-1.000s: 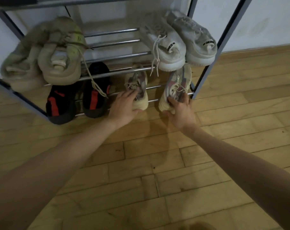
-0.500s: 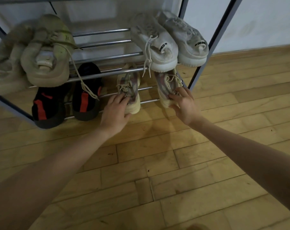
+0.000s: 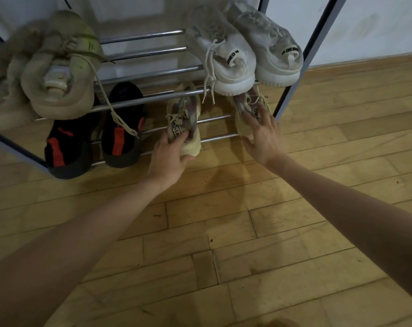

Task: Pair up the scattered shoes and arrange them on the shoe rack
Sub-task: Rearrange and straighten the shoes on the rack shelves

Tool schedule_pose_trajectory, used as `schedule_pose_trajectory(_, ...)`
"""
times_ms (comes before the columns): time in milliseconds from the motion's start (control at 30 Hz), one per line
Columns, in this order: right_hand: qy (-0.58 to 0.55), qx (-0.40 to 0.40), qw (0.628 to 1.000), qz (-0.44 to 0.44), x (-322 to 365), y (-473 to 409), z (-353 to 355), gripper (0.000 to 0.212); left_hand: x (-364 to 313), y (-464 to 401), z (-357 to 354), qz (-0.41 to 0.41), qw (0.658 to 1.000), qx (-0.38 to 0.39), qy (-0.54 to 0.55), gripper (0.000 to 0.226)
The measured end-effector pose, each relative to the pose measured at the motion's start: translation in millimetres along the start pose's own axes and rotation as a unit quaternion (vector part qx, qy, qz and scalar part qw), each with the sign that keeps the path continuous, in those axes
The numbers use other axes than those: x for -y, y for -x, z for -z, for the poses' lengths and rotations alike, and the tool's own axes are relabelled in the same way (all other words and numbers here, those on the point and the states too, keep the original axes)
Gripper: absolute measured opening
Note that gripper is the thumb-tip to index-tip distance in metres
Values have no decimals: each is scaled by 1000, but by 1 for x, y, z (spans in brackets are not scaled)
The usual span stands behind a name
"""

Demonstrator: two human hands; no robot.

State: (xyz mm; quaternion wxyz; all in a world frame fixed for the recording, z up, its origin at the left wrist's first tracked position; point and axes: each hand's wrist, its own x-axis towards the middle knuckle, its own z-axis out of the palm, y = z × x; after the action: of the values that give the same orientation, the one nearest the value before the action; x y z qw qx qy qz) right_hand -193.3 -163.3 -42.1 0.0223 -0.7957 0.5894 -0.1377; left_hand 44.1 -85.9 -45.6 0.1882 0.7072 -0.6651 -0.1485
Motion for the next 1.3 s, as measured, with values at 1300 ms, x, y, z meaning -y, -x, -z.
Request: schedule_pose_trajectory(1300, -72, -38, 985, 150, 105, 51, -22, 40, 49, 76, 38, -37, 963, -265, -33, 18)
